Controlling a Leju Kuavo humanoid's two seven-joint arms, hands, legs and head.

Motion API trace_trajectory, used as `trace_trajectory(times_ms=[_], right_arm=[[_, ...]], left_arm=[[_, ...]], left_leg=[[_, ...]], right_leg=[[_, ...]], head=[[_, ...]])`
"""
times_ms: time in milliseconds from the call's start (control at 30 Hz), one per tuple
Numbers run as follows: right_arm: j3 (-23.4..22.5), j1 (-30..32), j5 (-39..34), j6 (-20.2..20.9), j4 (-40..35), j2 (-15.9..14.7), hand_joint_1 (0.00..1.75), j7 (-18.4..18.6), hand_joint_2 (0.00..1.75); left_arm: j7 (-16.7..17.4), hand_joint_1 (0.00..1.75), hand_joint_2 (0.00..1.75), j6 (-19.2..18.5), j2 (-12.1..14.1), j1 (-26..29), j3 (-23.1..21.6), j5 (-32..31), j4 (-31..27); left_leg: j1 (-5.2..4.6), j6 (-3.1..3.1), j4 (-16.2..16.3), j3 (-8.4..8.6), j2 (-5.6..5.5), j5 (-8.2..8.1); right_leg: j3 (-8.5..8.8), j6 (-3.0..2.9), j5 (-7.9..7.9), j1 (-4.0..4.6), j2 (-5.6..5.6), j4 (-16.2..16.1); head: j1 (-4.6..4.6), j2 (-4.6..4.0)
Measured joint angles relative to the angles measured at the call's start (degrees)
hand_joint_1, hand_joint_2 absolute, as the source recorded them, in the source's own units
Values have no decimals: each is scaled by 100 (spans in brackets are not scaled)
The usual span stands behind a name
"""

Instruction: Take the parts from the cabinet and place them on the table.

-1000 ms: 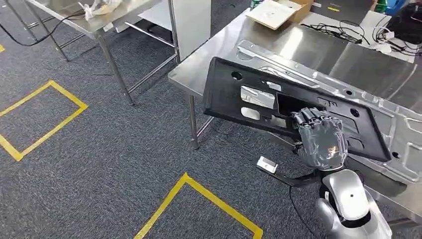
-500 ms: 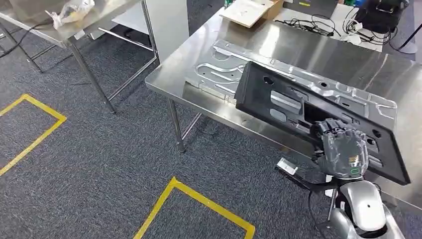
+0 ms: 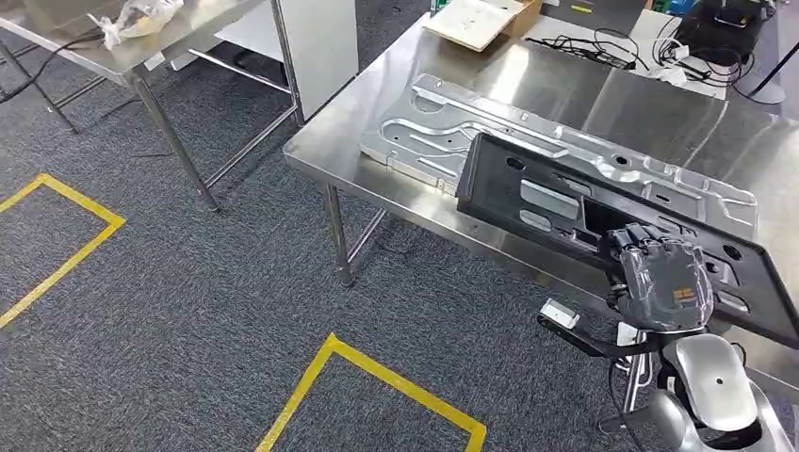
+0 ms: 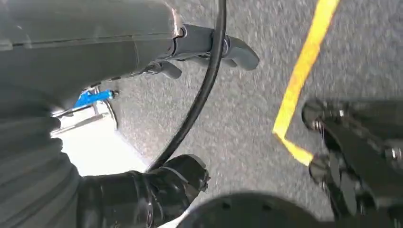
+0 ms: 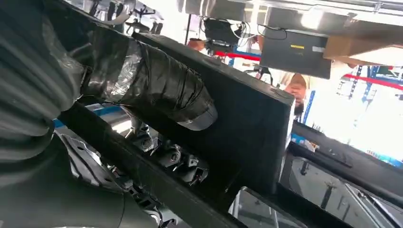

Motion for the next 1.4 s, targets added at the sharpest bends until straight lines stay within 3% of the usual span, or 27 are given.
trace_trajectory(times_ms=[67,100,133,200,233,267,300,367,400,433,467,500,667,733,767,800,833,867,900,933,1000,1033,1133,1233,1333,1367,1400], right_arm=[[0,1,7,-2,-15,-24,175,15,175],[0,5,11,-4,-17,-35,175,17,175],[0,-5,11,-4,-17,-50,175,17,175],[0,-6,13,-4,-15,-59,175,20,175],[2,12,13,-4,-15,-61,175,20,175],[4,23,20,0,-15,-61,175,22,175],[4,21,28,4,-15,-61,175,24,175],[9,17,39,4,-15,-61,175,35,175],[9,17,41,4,-15,-61,175,46,175],[22,23,46,11,-13,-61,175,57,175],[24,26,52,13,-26,-70,175,59,175],[26,43,52,13,-28,-70,175,63,175],[28,52,52,13,-28,-70,175,63,175],[31,58,52,13,-31,-72,175,63,175],[31,49,52,11,-57,-79,175,63,175],[37,57,52,13,-61,-79,175,63,175],[46,69,55,20,-61,-79,175,63,175],[57,74,55,31,-61,-76,175,63,175],[70,74,57,46,-61,-79,175,63,175],[77,73,59,52,-61,-79,175,66,175],[77,73,61,57,-61,-79,175,74,175],[79,78,61,59,-59,-76,175,79,175],[85,101,61,83,-61,-92,175,92,175],[85,88,57,114,-66,-101,175,90,175],[87,48,50,184,-66,-114,175,90,175],[102,55,50,210,-59,-114,175,79,175],[116,53,50,227,-55,-114,175,72,175]], left_arm=[[-11,0,175,2,0,-12,-2,-2,0],[-11,0,175,4,0,-15,-2,-2,0],[-13,0,175,4,0,-11,-7,-2,0],[-13,0,175,4,0,-5,-7,-2,0],[-13,0,175,4,2,7,-9,-4,0],[-22,0,175,9,4,10,-9,-4,0],[-31,0,175,13,7,8,-9,-4,0],[-63,0,175,20,7,4,-11,-2,0],[-63,0,175,24,7,3,-13,-2,0],[-66,0,175,37,31,1,-17,-2,0],[-70,0,175,42,31,-1,-26,-2,0],[-72,0,175,44,28,-1,-33,-2,0],[-72,0,175,44,26,1,-37,-2,0],[-72,0,175,44,28,-2,-42,-4,0],[-72,0,175,44,28,-2,-50,-4,0],[-79,0,175,44,28,-1,-52,-4,0],[-85,0,175,44,28,0,-52,-4,0],[-98,0,175,52,28,6,-55,-4,0],[-114,0,175,52,28,16,-57,-4,0],[-116,0,175,52,28,27,-59,-4,0],[-120,0,175,52,31,28,-59,-4,0],[-122,0,175,55,85,35,-59,-4,0],[-129,0,175,50,79,12,-63,-4,2],[-131,0,175,55,68,19,-70,-7,2],[-133,0,175,63,68,18,-70,-7,2],[-131,0,175,63,68,19,-70,-7,2],[-131,0,175,63,68,19,-70,-15,2]], left_leg=[[67,73,-103,37,26,60],[79,101,-156,68,53,86],[80,122,-178,73,71,100],[79,129,-178,61,108,98],[79,125,-176,57,122,95],[80,115,-175,60,129,86],[86,94,-169,69,134,73],[114,32,-125,96,140,30],[122,-17,-93,105,145,-2],[82,-67,-77,95,139,-16],[84,-106,-84,98,138,-18],[83,-135,-97,112,140,-21],[84,-159,-108,122,142,-19],[97,-206,-128,143,153,-22],[123,-265,368,-74,118,-323],[118,-277,1100,-462,114,-646],[116,-276,1539,-715,111,-775],[116,-264,1779,-890,111,-761],[105,-233,1696,-909,109,-585],[88,-189,1361,-797,103,-306],[22,-42,340,-376,64,297],[-6,77,161,-256,24,249],[-54,81,-99,-161,32,191],[9,114,-343,144,47,185],[33,119,-365,244,49,100],[43,107,-362,286,45,58],[53,90,-359,337,44,14]], right_leg=[[9,41,-3,11,10,-13],[-26,39,-102,-5,-86,102],[-159,43,-320,8,-158,402],[-581,72,-769,0,-178,1303],[-750,80,-868,-5,-181,1646],[-804,85,-823,-16,-187,1749],[-711,89,-638,-32,-202,1551],[-196,97,-118,-53,-253,573],[21,101,-57,-61,-298,106],[45,65,-127,6,-299,87],[33,-17,-118,11,-254,90],[29,-49,-125,21,-253,92],[27,-73,-131,32,-245,95],[30,-124,-133,30,-232,92],[111,-266,-139,21,-226,35],[134,-308,-168,45,-223,36],[150,-333,-186,68,-219,37],[174,-348,-210,89,-201,37],[213,-355,-239,108,-183,37],[261,-355,-274,126,-157,37],[376,-345,-356,156,-138,36],[377,-332,-392,136,-141,30],[395,-220,-347,111,-127,47],[409,-170,-434,95,-170,205],[-329,-57,-889,57,-174,1339],[-546,-25,-937,34,-176,1570],[-639,16,-831,11,-182,1554]], head=[[0,0],[2,0],[4,0],[2,0],[4,0],[2,0],[4,0],[4,0],[4,0],[7,0],[-4,0],[0,0],[-2,0],[0,0],[-4,0],[-4,0],[-2,0],[-4,0],[-2,0],[-4,0],[-2,0],[20,0],[0,0],[26,0],[20,0],[22,0],[20,0]])
